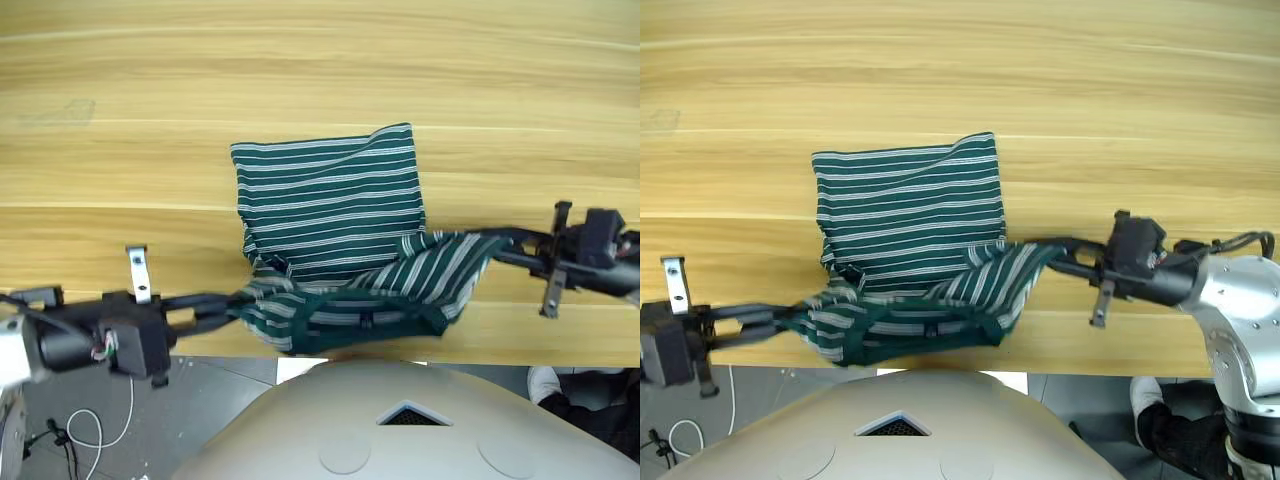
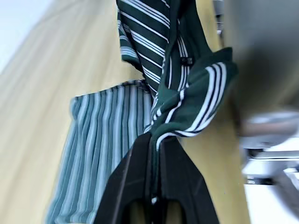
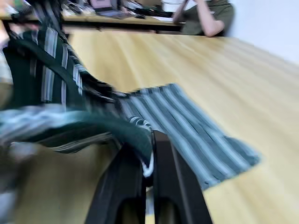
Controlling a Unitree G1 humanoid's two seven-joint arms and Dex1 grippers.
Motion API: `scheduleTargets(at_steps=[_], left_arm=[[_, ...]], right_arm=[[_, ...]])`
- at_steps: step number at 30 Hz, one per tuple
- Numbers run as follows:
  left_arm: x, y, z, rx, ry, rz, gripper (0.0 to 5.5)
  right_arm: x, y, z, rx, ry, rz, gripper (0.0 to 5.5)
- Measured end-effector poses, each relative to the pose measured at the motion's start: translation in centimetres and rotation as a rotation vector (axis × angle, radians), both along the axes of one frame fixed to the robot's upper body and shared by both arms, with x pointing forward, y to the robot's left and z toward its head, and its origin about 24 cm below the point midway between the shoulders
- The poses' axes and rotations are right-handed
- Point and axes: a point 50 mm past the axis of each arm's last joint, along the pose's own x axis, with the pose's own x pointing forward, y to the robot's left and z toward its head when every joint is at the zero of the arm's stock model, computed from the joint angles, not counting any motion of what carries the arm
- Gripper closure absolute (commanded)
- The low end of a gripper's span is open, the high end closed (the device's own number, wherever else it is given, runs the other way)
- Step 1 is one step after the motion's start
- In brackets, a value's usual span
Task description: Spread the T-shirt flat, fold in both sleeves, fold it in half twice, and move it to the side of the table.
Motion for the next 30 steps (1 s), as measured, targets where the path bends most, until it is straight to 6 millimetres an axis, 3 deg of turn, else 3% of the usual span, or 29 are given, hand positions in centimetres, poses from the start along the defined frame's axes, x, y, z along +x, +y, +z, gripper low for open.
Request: scheduleTargets(at_steps=[4,9,16,21,25,30], left_arm=[[3.9,-0.4,-1.4,-0.015,-0.054,0.033,5.49],[8.7,-0.7,-3.7,0.022,-0.072,0.049,5.49],[12.8,-1.0,-5.8,0.008,-0.074,0.08,5.49],[15.9,0.2,-6.9,-0.046,-0.037,0.176,5.49],[16.7,1.6,-8.1,-0.043,0.006,0.24,5.49],[16.6,3.2,-9.8,-0.051,0.066,0.31,5.49]], right_arm=[[2.5,1.7,-1.1,0.004,-0.032,0.006,5.49],[6.4,2.3,-1.8,-0.031,-0.055,-0.034,5.49],[11.0,4.7,-2.3,-0.016,-0.057,0.002,5.49],[13.4,5.1,-4.7,-0.063,0.008,-0.022,5.49],[14.4,5.6,-5.9,-0.098,0.02,-0.032,5.49],[14.3,5.9,-7.5,-0.112,0.029,-0.047,5.49]])
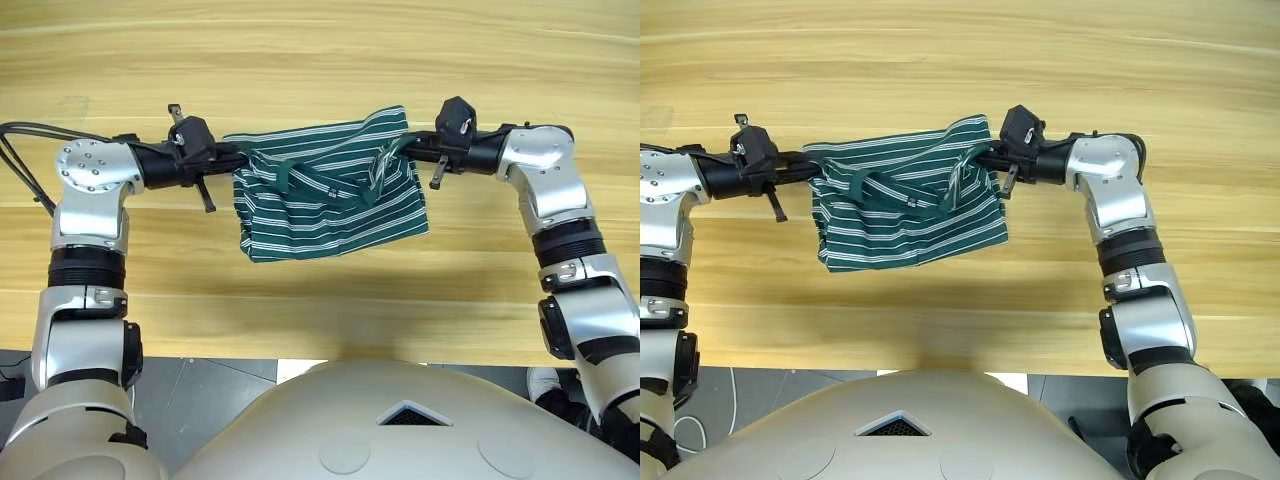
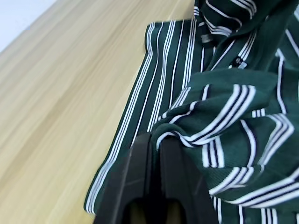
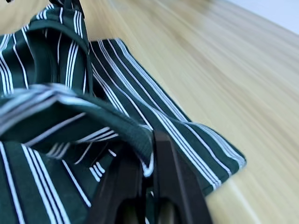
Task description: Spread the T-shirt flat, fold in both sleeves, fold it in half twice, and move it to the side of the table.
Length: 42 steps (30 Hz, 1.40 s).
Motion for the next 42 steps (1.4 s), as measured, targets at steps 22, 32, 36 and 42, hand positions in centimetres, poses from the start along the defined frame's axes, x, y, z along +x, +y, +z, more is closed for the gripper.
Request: scheduleTargets(at_steps=[22,32,36,42], left_arm=[[2.0,-0.4,-0.8,-0.247,-0.187,0.371,3.67],[0.7,0.3,-0.1,-0.215,-0.338,0.492,2.47],[-0.2,0.0,-0.1,-0.227,-0.378,0.515,2.47],[-0.2,-1.8,2.6,-0.238,-0.535,0.498,2.47]], right_arm=[[0.5,-1.1,-1.3,0.104,-0.09,-0.366,3.46],[-0.3,-1.4,-1.8,0.118,-0.139,-0.459,3.46],[-0.9,-1.6,-2.3,0.12,-0.14,-0.465,3.46],[0.6,-0.8,-0.5,0.085,-0.243,-0.425,3.46]])
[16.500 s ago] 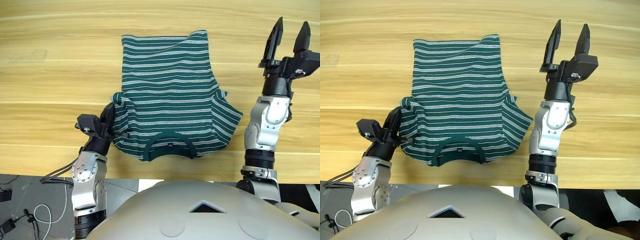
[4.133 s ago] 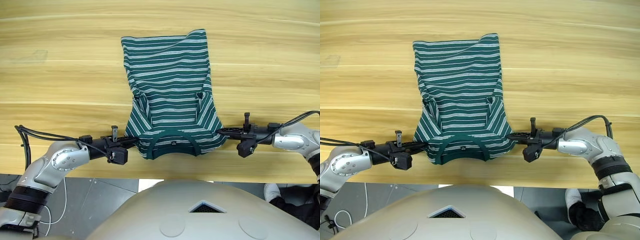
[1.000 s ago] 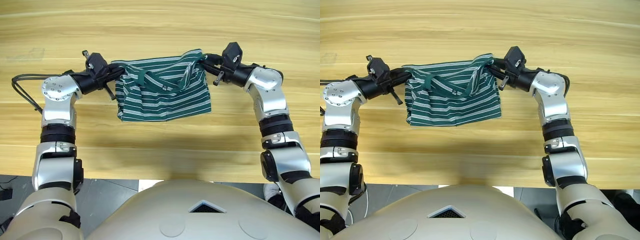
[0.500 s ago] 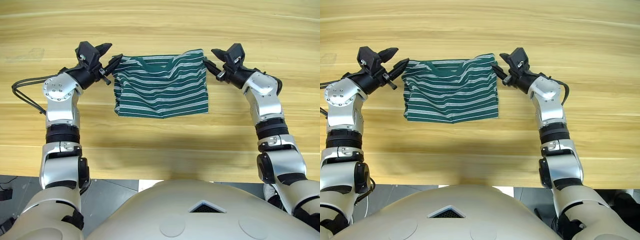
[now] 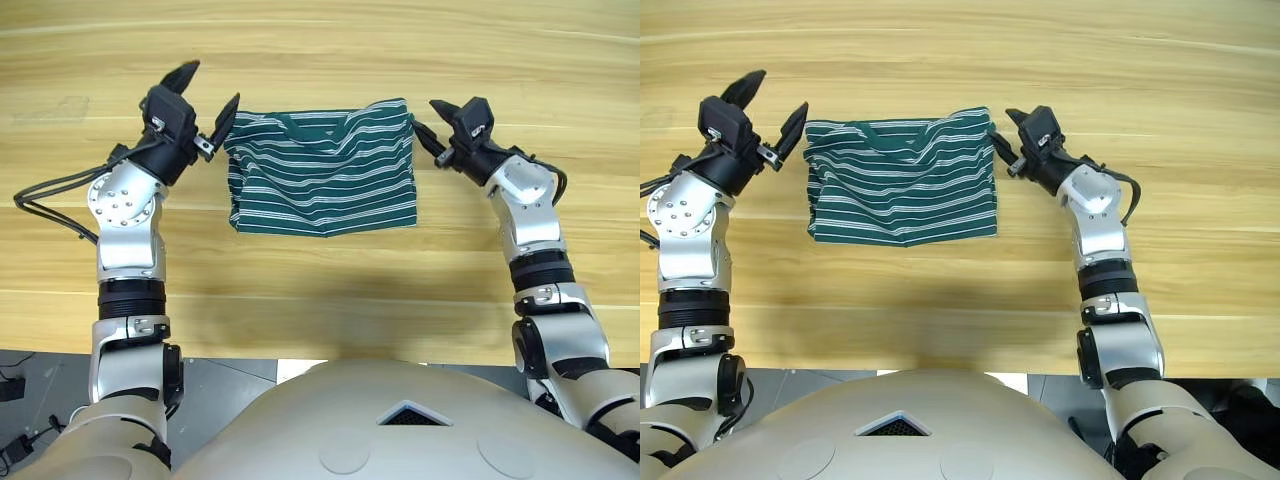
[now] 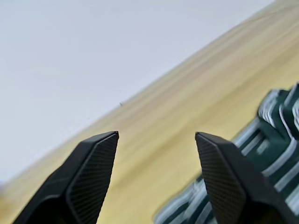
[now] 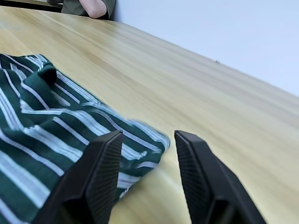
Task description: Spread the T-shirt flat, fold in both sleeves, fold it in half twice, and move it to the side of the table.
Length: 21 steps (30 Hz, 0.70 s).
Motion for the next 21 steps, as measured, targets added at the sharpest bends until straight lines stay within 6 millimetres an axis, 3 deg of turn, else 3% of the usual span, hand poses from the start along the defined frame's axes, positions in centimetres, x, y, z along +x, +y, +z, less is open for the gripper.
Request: scheduleTargets(at_steps=[4,8,12,15,18,21], left_arm=[[0.6,-0.6,2.0,0.005,-0.116,0.089,2.47],[1.3,-1.4,2.9,-0.055,-0.159,0.153,2.47],[1.2,-3.0,4.1,-0.08,-0.194,0.125,2.47],[0.7,-5.3,5.0,-0.1,-0.228,0.054,2.47],[0.5,-5.8,5.5,-0.101,-0.239,0.043,2.47],[0.3,-6.2,5.2,-0.113,-0.22,0.043,2.47]], right_arm=[[2.7,0.9,2.1,-0.06,-0.047,0.019,3.46],[4.2,2.4,1.0,-0.236,0.038,0.072,3.46],[3.9,2.8,-1.9,-0.484,0.197,0.153,3.46],[4.3,3.0,-1.7,-0.572,0.2,0.173,3.46],[4.2,2.6,-1.8,-0.584,0.191,0.171,3.46],[3.7,0.5,-2.2,-0.553,0.188,0.147,3.46]])
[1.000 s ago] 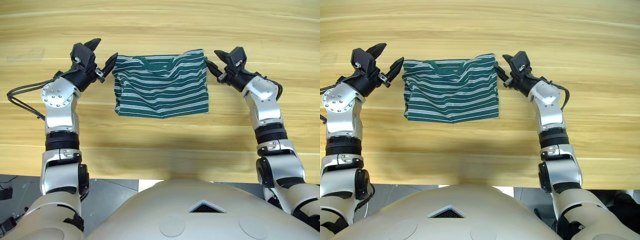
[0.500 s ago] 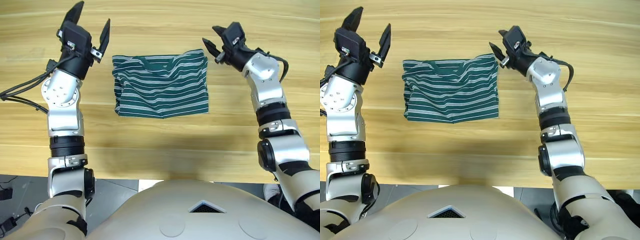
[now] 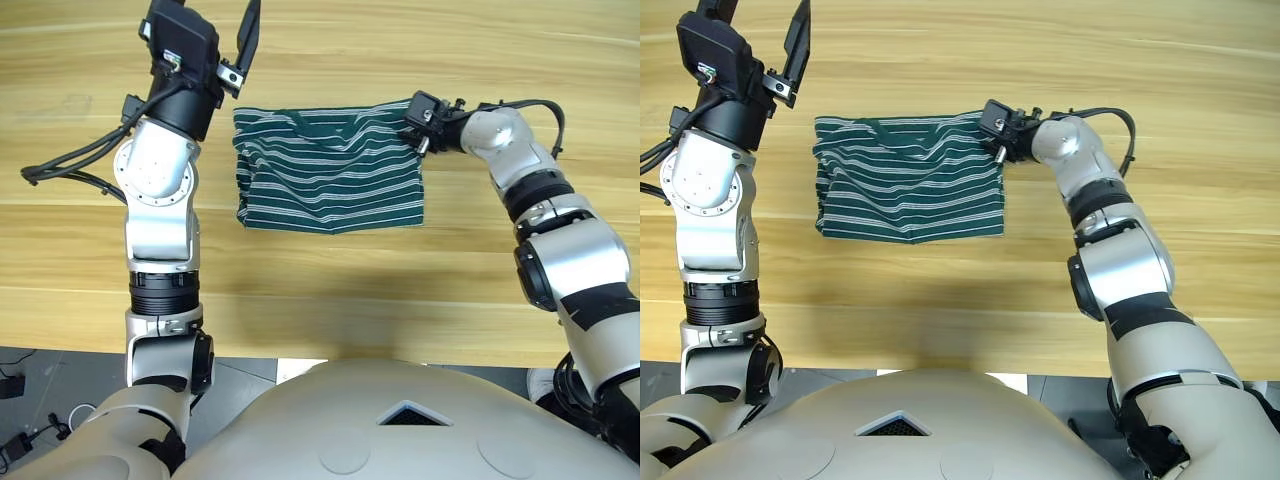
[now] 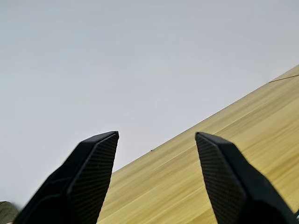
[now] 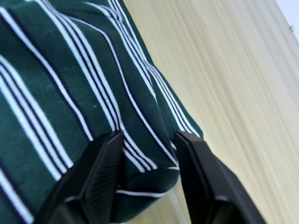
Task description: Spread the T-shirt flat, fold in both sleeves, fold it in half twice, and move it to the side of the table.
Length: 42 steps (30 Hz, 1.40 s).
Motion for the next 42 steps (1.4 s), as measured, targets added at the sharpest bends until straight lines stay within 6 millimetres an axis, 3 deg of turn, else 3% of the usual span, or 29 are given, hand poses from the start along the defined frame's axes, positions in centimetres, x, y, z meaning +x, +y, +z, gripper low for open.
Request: scheduleTargets(at_steps=[4,8,13,16,18,25,28,32,36,39,42], left_arm=[[-0.3,-0.3,-0.8,0.007,0.032,-0.007,2.47],[-0.5,-0.5,-0.5,0.007,0.023,-0.013,2.47],[-0.7,-1.0,-0.3,0.003,0.013,-0.031,2.47],[-1.0,-1.4,-0.3,0.001,0.024,-0.043,2.47],[-1.3,-1.8,-0.7,-0.002,0.051,-0.056,2.47],[-1.4,-2.4,-1.0,-0.017,0.071,-0.069,2.47],[-1.3,-2.4,-1.1,-0.018,0.075,-0.067,2.47],[-1.8,-1.4,-2.0,0.072,0.056,0.006,2.47],[-3.9,1.6,-5.0,0.198,0.145,0.126,2.47],[-6.0,2.8,-7.1,0.26,0.216,0.175,2.47],[-7.5,2.7,-7.9,0.278,0.241,0.178,2.47]], right_arm=[[-2.2,-3.9,-0.4,0.046,-0.009,0.028,3.46],[-6.2,-5.5,0.1,0.091,0.008,0.135,3.46],[-12.4,-4.4,-0.1,0.292,0.194,0.142,3.46],[-15.8,-3.1,1.0,0.457,0.345,0.117,3.46],[-16.9,-2.2,2.5,0.535,0.401,0.122,3.46],[-18.7,-0.4,2.1,0.558,0.533,0.153,3.46],[-18.3,-0.1,2.4,0.571,0.524,0.187,3.46],[-12.6,1.4,4.6,0.656,0.289,0.145,3.46],[-9.6,4.9,7.5,0.716,0.139,0.249,3.46],[-7.1,7.4,7.3,0.69,0.13,0.273,3.46],[-4.8,10.6,5.8,0.571,0.134,0.301,3.46]])
